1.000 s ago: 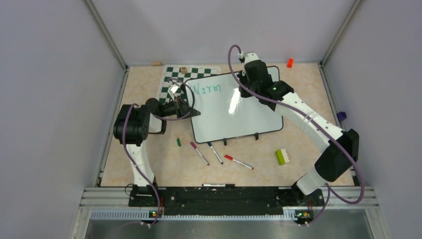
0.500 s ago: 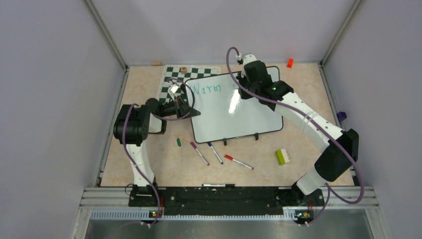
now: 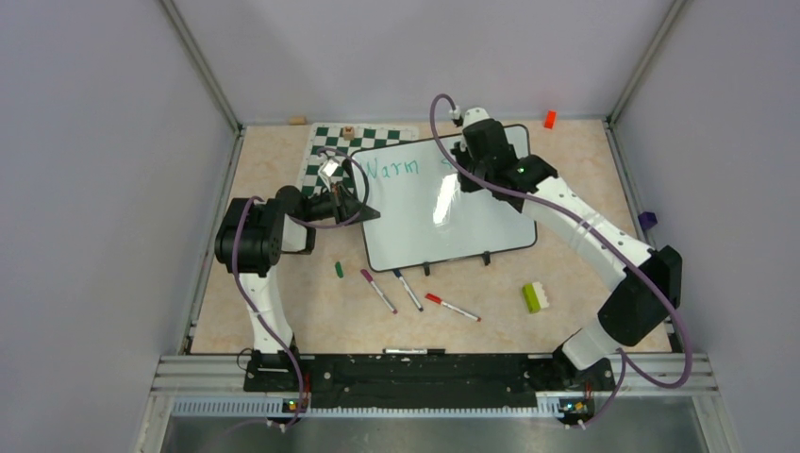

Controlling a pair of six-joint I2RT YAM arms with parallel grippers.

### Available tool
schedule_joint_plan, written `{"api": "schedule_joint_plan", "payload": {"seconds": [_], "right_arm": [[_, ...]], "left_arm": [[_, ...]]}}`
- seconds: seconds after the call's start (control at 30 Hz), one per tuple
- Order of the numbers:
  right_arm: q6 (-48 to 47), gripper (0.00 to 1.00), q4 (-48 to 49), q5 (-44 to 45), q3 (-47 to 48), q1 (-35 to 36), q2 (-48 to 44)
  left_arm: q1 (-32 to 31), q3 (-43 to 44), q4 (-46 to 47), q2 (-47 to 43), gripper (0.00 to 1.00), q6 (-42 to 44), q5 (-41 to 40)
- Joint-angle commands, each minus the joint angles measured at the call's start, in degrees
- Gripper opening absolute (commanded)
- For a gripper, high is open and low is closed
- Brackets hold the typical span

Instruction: Write a sentence on the whiteboard

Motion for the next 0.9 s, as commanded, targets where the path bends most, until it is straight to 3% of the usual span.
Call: {"api": "schedule_joint_plan", "payload": {"seconds": [0.0,0.47,0.87], "right_arm": [[-0.4,0.00,-1.4,0.0,-1.5,-0.5,-2.4],[1.5,0.00,2.0,-6.5,0.5,-0.4,-0.9],[3.1,0.00,3.9,-9.8,-0.3,-4.1,-6.6]], "left_arm": [[1.7,1.2,5.8,-0.3,0.00,2.1,-1.9],[1.8,1.3,5.8,-0.3,0.00,2.1,-1.9],[1.7,1.2,5.8,-0.3,0.00,2.1,-1.9]]}}
